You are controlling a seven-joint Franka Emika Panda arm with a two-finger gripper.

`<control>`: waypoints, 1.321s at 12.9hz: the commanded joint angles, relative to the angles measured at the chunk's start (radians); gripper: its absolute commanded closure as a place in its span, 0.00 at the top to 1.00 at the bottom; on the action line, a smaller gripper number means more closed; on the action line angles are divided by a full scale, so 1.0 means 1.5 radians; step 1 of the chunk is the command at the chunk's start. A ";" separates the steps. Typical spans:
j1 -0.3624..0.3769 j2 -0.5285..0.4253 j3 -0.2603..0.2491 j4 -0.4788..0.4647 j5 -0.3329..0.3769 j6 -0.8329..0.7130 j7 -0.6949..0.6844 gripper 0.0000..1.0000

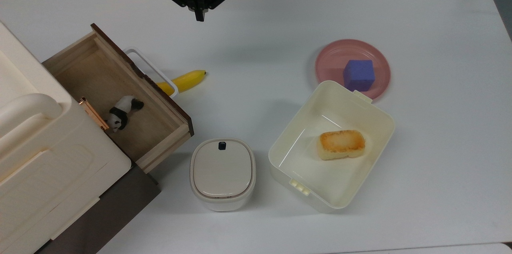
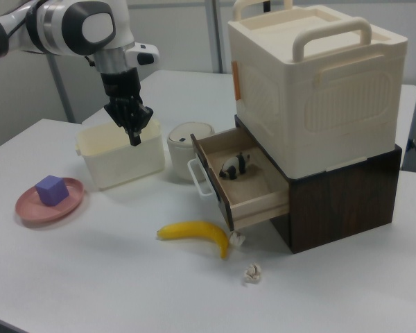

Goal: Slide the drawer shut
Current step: 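Move the gripper down to the open drawer's front face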

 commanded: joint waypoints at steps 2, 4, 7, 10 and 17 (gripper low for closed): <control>0.018 -0.015 -0.001 -0.043 0.012 0.101 0.261 0.00; 0.020 -0.011 -0.001 -0.042 0.011 0.128 0.323 0.00; 0.032 -0.010 -0.001 -0.043 0.008 0.146 0.422 0.00; 0.032 -0.010 -0.003 -0.055 0.007 0.143 0.466 0.00; 0.061 0.031 -0.060 -0.091 -0.030 0.146 0.450 0.00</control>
